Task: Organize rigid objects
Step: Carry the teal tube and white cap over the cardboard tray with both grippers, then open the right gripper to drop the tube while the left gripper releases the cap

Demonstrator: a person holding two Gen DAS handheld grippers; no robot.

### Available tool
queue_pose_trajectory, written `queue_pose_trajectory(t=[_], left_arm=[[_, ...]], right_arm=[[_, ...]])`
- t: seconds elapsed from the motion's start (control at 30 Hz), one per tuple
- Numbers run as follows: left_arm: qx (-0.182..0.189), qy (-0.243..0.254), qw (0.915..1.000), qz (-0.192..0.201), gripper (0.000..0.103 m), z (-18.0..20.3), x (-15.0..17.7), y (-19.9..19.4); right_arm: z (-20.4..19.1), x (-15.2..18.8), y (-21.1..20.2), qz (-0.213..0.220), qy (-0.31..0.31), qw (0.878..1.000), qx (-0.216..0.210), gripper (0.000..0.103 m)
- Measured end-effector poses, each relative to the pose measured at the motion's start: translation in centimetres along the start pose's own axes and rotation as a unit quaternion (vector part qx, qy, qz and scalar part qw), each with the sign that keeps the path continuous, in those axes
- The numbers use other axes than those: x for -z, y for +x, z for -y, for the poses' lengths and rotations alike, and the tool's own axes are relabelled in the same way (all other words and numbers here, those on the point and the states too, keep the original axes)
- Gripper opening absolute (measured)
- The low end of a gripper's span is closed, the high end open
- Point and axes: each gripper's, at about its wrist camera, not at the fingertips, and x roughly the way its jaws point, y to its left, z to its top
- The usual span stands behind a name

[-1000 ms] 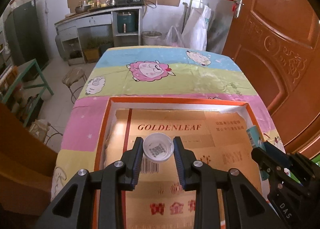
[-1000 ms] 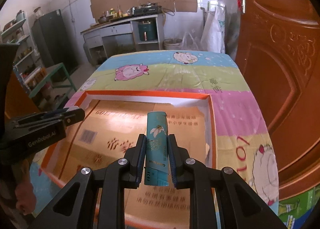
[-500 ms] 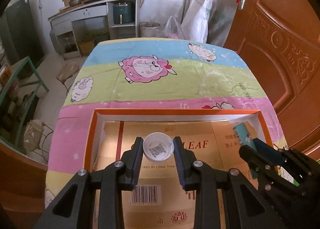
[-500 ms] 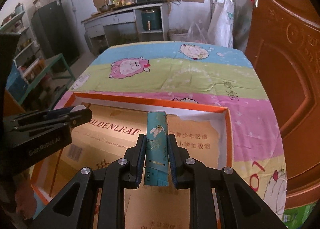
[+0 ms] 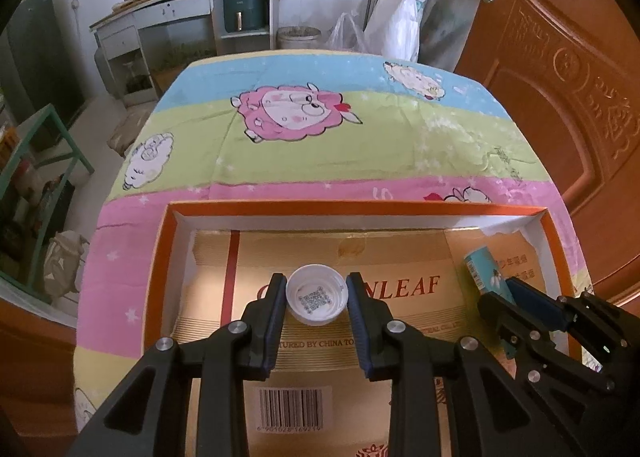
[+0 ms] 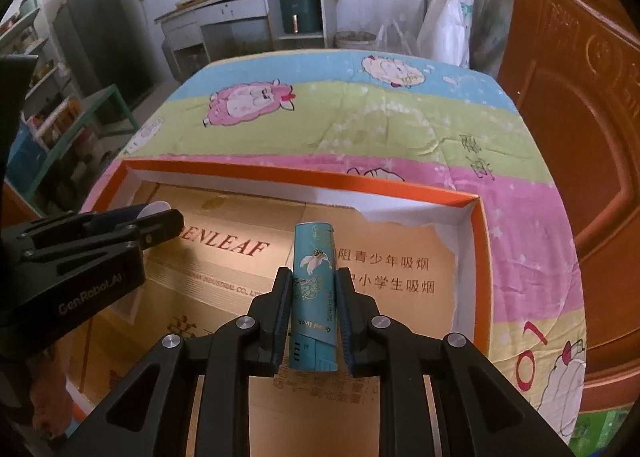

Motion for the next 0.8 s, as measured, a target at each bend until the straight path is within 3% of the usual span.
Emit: queue_pose_trajectory(t=[0.33,0.43,0.5,0.57,0.63,0.8], left_arm=[[-0.021,0.041,0.9989,0.008,0.032,1.0,0.8,0.8],[0.012,0.019,0.9997,0.011,0.037,0.0,0.7,0.8],[0.044,0.008,0.9988,0.019,0.052,-0.5,0.6,0.8],[0.069,0.003,0.9974,0.019,0.058,-0.8,0.6,0.8],[0.069,0.004,0.9974,0.020,0.058,-0.8,0.6,0.8],[0.040,0.026,0.9987,0.018,0.058,0.3,0.6,0.9]], right_arm=[[0.1,0.2,0.4,-0.006,0.000,1.000,0.010,0.023],[0.0,0.2,0.4,-0.001,-0.002,1.000,0.014,0.023],[0.0,0.3,0.2,0.002,-0.003,1.000,0.018,0.025],[0.0,0.4,-0.2,0.009,-0.002,1.000,0.023,0.030],[0.1,0.6,-0.9,0.018,0.001,0.999,0.028,0.035],[0.7,1.5,-2.7,0.033,0.020,0.999,0.024,0.035]])
